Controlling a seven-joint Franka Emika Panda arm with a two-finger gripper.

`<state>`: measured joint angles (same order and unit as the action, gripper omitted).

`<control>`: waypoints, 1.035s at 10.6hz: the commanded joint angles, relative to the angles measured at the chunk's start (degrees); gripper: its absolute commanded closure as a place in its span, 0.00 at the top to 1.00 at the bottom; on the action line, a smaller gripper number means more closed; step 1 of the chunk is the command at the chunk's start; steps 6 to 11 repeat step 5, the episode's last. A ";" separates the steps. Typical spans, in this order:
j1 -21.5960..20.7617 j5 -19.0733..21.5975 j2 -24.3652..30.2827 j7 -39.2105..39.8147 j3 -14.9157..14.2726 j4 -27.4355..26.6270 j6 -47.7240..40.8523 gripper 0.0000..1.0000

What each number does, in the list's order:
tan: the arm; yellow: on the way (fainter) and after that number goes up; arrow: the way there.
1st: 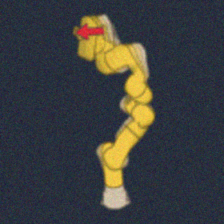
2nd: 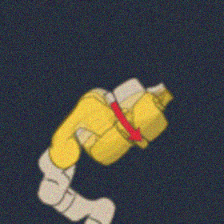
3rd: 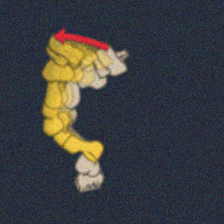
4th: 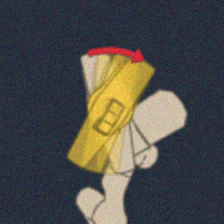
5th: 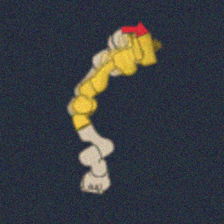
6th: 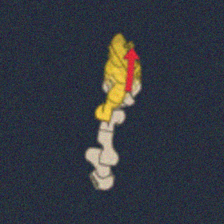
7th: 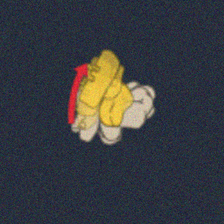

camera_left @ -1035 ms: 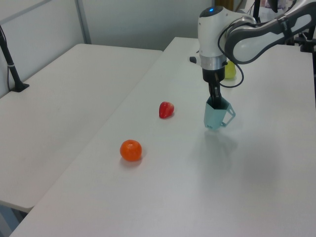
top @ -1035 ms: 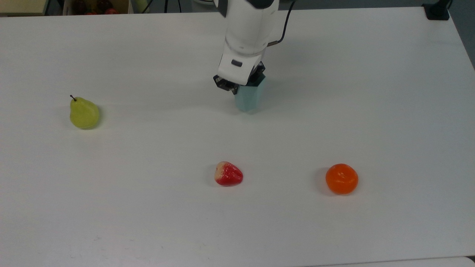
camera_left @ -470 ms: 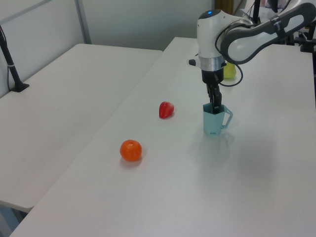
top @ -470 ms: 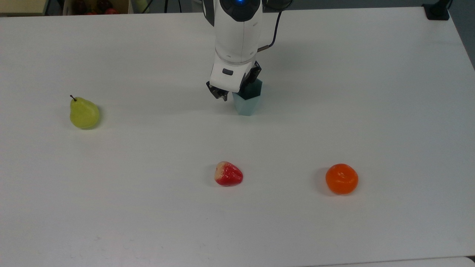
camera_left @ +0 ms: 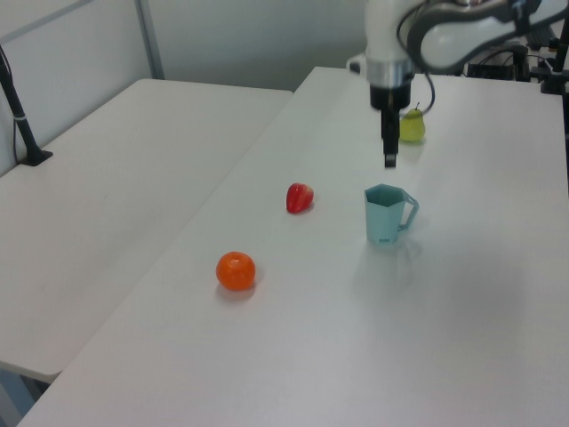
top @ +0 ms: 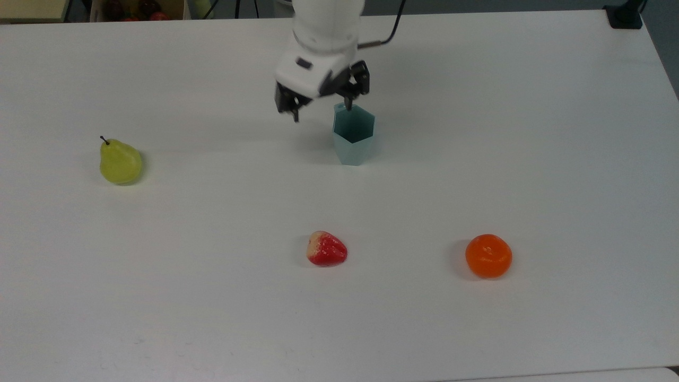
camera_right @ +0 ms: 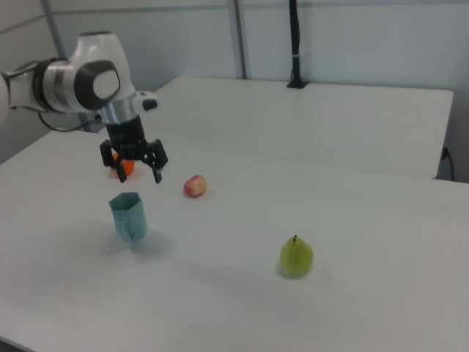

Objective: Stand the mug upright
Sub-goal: 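Open the gripper and raise it away from the upright mug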

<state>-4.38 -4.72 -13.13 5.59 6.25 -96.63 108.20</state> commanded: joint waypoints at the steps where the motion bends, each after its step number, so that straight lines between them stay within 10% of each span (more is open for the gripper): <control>1: -0.28 -0.11 9.41 -3.92 -5.00 -1.01 -6.49 1.00; 11: -0.28 0.41 14.62 -5.33 -8.44 -0.75 -11.25 1.00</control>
